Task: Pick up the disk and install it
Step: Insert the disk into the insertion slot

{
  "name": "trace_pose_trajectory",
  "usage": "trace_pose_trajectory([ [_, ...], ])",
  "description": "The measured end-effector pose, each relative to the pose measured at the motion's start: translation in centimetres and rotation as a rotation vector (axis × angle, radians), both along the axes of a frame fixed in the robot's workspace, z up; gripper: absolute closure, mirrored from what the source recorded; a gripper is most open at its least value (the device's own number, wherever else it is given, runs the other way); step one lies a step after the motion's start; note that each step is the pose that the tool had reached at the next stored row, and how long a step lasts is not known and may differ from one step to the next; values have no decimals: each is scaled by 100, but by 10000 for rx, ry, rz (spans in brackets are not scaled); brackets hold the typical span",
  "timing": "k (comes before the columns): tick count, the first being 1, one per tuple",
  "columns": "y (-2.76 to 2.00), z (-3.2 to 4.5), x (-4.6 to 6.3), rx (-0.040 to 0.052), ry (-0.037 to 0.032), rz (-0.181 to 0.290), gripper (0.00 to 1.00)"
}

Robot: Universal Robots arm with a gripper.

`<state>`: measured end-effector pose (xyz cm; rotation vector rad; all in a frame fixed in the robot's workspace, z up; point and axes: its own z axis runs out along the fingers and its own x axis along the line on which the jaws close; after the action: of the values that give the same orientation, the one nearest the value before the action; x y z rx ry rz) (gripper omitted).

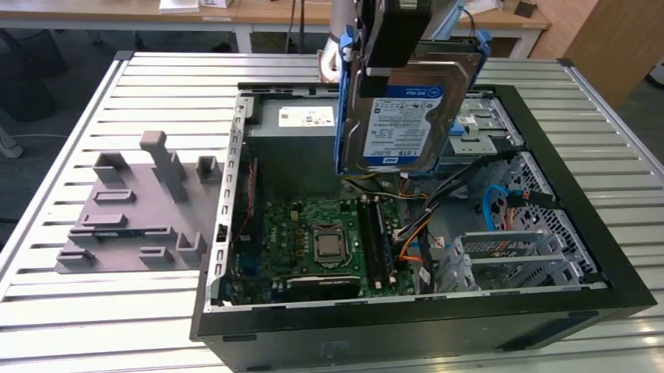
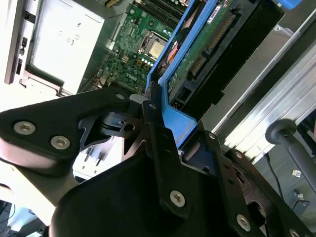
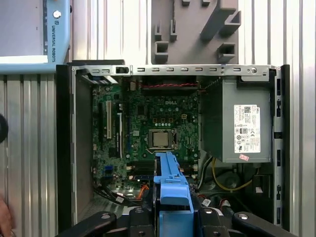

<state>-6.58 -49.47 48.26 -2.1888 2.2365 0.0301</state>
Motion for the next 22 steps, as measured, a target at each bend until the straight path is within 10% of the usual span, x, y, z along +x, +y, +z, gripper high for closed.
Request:
trace_pose_trajectory([
  [12,-264,-2,8,-4,0,0,64],
  [22,-346,-9,145,-4,1,-5,64],
])
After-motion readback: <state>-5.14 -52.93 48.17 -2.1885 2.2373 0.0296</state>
